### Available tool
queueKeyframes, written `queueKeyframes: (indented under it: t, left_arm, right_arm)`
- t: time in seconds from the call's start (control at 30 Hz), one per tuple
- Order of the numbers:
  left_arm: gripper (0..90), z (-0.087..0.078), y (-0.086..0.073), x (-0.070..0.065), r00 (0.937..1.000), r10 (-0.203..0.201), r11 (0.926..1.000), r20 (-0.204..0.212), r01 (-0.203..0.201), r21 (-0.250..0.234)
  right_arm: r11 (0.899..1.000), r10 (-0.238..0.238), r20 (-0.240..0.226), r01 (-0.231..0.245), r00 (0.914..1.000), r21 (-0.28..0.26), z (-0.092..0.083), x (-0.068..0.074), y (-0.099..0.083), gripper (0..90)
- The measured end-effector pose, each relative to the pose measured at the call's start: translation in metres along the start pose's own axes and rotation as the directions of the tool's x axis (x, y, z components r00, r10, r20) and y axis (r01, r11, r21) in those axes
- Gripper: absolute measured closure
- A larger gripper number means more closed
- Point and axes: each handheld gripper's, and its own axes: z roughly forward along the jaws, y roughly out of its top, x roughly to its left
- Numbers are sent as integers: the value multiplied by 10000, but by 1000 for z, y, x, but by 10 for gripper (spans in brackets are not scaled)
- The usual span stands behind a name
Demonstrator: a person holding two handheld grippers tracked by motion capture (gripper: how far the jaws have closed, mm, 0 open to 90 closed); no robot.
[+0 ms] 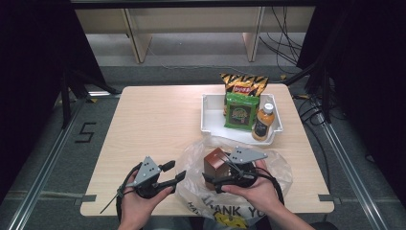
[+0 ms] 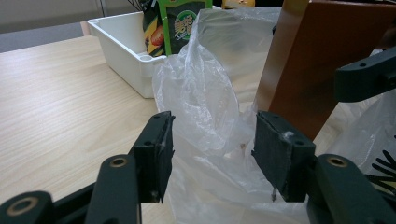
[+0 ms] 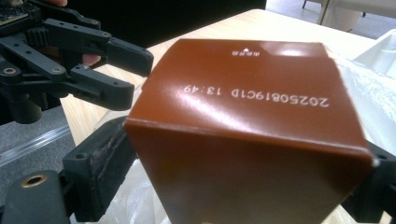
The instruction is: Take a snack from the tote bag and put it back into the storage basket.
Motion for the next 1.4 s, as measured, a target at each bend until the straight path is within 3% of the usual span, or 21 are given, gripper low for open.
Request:
queueKeyframes:
  t: [0.17,0.2,0.27,0.3,0.4,0.47,0.5,0.7,0.77,0.93,1.0,1.07,1.17,1.2,1.23,1.27,1.33,1.37,1.4]
  left_arm:
    - [468,0,-1,0,10000,-24,10000,3,24,30]
    - [468,0,-1,0,10000,-9,10000,9,9,33]
    - [468,0,-1,-1,9999,-147,9999,0,147,-21]
    - [468,0,-1,-1,9999,-142,9999,-3,142,-17]
    - [469,0,0,0,10000,-11,10000,-36,12,62]
    - [469,0,0,0,10000,-19,10000,7,19,23]
    - [469,0,-1,0,10000,-12,10000,4,12,30]
    - [470,0,-1,1,10000,-13,10000,4,13,43]
    - [469,0,-1,0,10000,-15,10000,-2,15,33]
    - [470,0,-1,0,10000,6,10000,-2,-6,49]
    - [469,0,-1,0,10000,-3,10000,-50,4,96]
    - [469,0,-1,-1,9999,-119,9999,-59,119,87]
    - [470,0,-1,0,10000,0,10000,-3,0,52]
    - [469,0,-1,0,10000,-42,9999,-31,42,94]
    - [469,0,-2,-1,9999,-121,9999,-58,122,104]
    - [469,0,-2,-1,9999,-122,9999,-61,123,115]
    - [469,1,-2,0,10000,11,9999,-33,-11,126]
    - [469,1,-2,0,10000,6,9999,-28,-6,109]
    - [470,1,-2,0,10000,20,10000,19,-21,86]
  right_arm:
    - [9996,293,129,-293,9995,37,2,2,-1,147]
    - [9999,31,131,-33,9999,103,2,0,-2,147]
    - [9998,195,119,-196,9997,101,4,2,-3,148]
    - [9999,-28,164,26,9999,103,4,1,-3,148]
    - [9999,26,107,-27,9999,127,5,1,-4,151]
    - [9999,106,169,-107,9998,105,5,1,-4,153]
    - [9992,373,176,-375,9991,123,5,4,-4,156]
    - [9998,210,313,-209,9993,-23,5,3,-5,172]
    - [9999,-116,296,115,9995,33,4,1,-5,181]
    - [9998,174,395,-175,9991,22,2,3,-6,213]
    - [9999,-103,387,102,9992,38,2,2,-7,231]
    - [9998,150,517,-143,9985,-141,1,3,-7,259]
    - [9999,8,515,-1,9987,-132,-1,1,-8,294]
    - [9991,-191,682,216,9975,-361,-1,0,-8,305]
    - [9991,60,583,-35,9983,-421,0,2,-7,317]
    - [9987,-277,706,306,9971,-410,-2,0,-7,330]
    - [9995,101,481,-86,9988,-317,-2,2,-8,360]
    - [9995,0,587,19,9983,-318,-3,2,-7,367]
    - [9995,223,644,-207,9977,-253,-5,3,-7,374]
